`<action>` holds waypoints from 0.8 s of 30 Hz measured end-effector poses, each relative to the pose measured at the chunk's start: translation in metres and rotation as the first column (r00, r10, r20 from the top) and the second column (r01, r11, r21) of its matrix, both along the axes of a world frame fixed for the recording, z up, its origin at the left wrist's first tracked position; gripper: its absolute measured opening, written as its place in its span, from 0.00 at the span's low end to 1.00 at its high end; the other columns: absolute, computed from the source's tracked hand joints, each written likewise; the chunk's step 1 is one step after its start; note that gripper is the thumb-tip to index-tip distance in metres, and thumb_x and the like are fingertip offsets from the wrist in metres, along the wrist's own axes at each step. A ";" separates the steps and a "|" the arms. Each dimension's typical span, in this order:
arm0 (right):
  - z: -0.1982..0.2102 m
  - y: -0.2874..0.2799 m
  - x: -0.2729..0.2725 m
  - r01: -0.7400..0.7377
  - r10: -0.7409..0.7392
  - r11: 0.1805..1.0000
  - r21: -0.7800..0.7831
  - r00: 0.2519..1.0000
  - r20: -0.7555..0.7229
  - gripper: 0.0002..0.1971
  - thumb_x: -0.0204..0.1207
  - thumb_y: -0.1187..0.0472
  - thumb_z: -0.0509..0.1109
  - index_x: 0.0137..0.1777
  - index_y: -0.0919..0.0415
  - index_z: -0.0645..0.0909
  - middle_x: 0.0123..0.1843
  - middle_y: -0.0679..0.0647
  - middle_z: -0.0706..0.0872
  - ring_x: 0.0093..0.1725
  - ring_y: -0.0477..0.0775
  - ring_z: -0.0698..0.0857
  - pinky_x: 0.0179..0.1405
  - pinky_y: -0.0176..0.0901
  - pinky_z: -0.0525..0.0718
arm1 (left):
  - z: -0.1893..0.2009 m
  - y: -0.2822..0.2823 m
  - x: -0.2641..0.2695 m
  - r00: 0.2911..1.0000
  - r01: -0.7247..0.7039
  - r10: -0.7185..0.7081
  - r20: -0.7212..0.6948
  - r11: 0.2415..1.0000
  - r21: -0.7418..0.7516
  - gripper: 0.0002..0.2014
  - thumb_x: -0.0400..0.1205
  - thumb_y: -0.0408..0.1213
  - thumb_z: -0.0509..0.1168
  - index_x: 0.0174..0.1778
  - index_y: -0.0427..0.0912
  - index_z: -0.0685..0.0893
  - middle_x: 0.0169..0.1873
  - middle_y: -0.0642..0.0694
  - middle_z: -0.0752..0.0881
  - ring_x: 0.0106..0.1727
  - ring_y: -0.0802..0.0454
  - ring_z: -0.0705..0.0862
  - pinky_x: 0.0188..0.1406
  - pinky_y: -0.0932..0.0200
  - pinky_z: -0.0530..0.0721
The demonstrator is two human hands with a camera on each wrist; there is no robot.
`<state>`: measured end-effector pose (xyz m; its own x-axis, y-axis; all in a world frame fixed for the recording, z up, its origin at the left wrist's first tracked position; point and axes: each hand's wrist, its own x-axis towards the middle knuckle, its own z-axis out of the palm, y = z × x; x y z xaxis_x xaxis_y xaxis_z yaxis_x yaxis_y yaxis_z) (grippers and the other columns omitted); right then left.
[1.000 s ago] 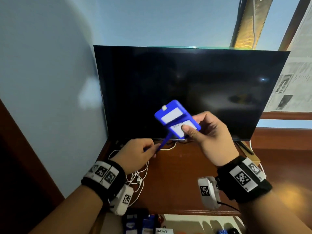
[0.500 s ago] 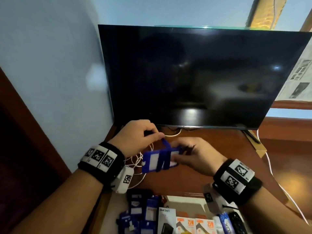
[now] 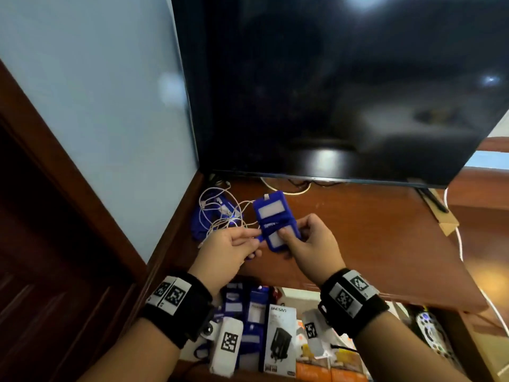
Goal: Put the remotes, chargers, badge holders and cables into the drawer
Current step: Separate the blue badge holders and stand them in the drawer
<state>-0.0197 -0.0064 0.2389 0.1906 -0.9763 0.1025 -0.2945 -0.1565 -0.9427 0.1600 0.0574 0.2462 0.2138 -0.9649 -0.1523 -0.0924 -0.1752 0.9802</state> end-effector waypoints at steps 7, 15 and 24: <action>-0.061 0.020 0.020 -0.102 0.144 0.961 0.259 0.979 -0.148 0.17 0.74 0.54 0.83 0.48 0.51 0.74 0.42 0.52 0.93 0.35 0.51 0.93 0.36 0.55 0.93 | -0.029 0.006 0.008 0.944 -0.150 0.205 -0.257 0.964 0.219 0.11 0.87 0.18 0.60 0.61 0.24 0.86 0.56 0.28 0.90 0.58 0.36 0.89 0.68 0.43 0.86; -0.091 0.036 0.029 -0.129 0.128 0.864 0.487 0.991 0.034 0.20 0.75 0.63 0.82 0.55 0.59 0.72 0.46 0.61 0.94 0.41 0.69 0.93 0.42 0.76 0.90 | -0.064 0.023 0.029 0.980 -0.197 0.185 0.070 0.941 0.275 0.08 0.78 0.29 0.79 0.51 0.44 0.92 0.40 0.47 0.95 0.44 0.50 0.95 0.55 0.46 0.94; -0.093 0.044 0.030 -0.243 0.155 0.787 0.567 0.968 0.200 0.17 0.79 0.72 0.76 0.59 0.69 0.70 0.42 0.61 0.93 0.35 0.56 0.92 0.30 0.42 0.90 | -0.093 0.022 0.012 0.844 -0.298 0.435 -0.314 0.867 0.400 0.07 0.82 0.25 0.74 0.55 0.32 0.87 0.44 0.33 0.94 0.48 0.42 0.95 0.41 0.59 0.92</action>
<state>0.0106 0.0380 0.1460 0.4144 -0.7999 -0.4341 -0.1817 0.3947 -0.9007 0.1718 0.0798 0.1531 0.3998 -0.7061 -0.5845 0.4118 -0.4313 0.8027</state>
